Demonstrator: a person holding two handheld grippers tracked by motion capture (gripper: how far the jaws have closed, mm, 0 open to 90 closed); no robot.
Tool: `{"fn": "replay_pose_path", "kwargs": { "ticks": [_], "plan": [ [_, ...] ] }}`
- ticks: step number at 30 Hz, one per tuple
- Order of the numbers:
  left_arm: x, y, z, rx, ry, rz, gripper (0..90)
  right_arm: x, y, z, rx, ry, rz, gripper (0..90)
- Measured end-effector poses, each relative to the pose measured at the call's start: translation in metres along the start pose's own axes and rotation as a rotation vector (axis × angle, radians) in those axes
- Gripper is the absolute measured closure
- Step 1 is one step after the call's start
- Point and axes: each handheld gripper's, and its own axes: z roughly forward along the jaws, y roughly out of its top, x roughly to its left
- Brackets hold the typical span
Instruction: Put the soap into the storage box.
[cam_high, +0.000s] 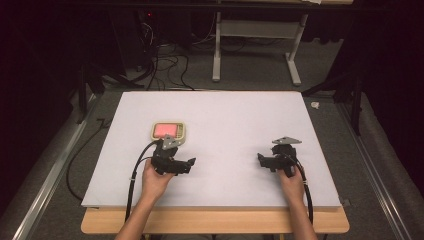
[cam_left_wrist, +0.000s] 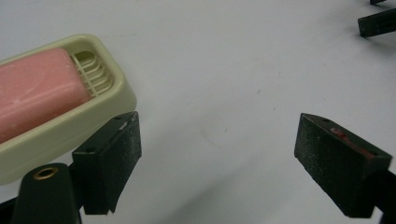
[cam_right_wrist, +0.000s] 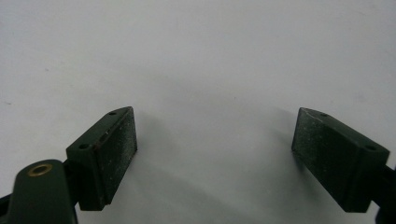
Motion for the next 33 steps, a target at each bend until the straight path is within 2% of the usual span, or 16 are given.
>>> {"fn": "replay_pose_path", "kwargs": {
  "ticks": [12, 21, 30, 33],
  "plan": [
    [-0.003, -0.006, 0.015, 0.032, -0.005, 0.003, 17.0, 0.0, 0.0, 0.0, 0.0, 0.0, 0.0, 14.6],
    [-0.008, -0.008, 0.029, 0.064, -0.008, 0.025, 17.1, 0.0, 0.0, 0.0, 0.0, 0.0, 0.0, 14.7],
    [-0.009, -0.013, 0.039, 0.067, -0.008, 0.008, 17.3, 0.0, 0.0, 0.0, 0.0, 0.001, 0.001, 14.7],
    [-0.01, -0.013, 0.042, 0.07, -0.004, 0.018, 17.4, 0.0, 0.0, 0.0, 0.0, 0.0, 0.001, 14.6]
  ]
}}
